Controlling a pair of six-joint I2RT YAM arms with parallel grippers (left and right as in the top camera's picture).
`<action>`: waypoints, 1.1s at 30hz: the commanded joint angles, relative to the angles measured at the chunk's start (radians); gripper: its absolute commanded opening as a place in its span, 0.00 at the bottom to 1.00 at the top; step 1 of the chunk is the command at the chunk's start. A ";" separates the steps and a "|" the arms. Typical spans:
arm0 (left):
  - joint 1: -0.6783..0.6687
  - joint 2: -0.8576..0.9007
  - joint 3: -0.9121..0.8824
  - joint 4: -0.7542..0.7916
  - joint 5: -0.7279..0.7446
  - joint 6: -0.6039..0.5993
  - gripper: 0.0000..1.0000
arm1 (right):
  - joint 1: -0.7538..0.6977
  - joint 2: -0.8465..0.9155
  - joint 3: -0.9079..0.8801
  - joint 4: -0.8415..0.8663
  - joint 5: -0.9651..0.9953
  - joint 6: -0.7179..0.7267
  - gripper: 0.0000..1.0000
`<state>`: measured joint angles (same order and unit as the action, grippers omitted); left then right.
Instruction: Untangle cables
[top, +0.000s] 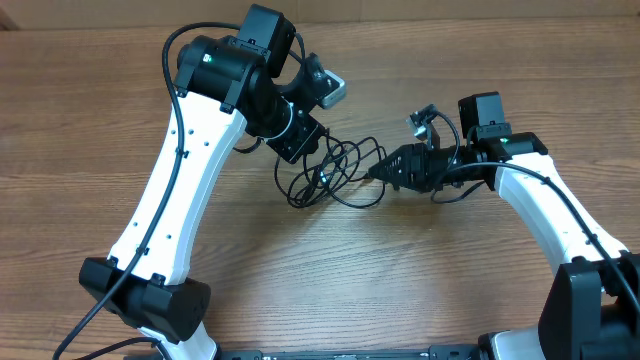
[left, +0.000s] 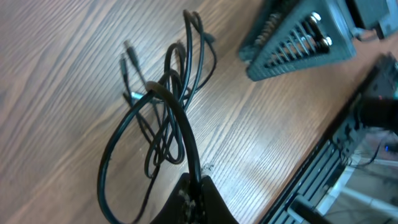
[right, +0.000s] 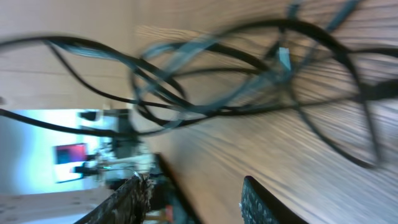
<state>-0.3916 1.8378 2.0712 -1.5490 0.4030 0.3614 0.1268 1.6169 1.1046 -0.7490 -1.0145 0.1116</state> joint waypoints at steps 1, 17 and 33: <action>-0.009 -0.006 0.024 0.001 0.110 0.177 0.04 | 0.004 0.004 0.008 0.045 -0.120 0.209 0.47; -0.009 -0.006 -0.151 0.110 0.187 0.245 0.04 | 0.004 0.004 0.008 0.247 -0.065 0.830 0.33; -0.009 -0.006 -0.199 0.174 0.232 0.245 0.04 | 0.005 0.004 0.008 0.219 0.008 0.914 0.23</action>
<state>-0.3916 1.8378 1.8767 -1.3788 0.5968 0.5800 0.1268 1.6169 1.1042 -0.5270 -1.0359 1.0073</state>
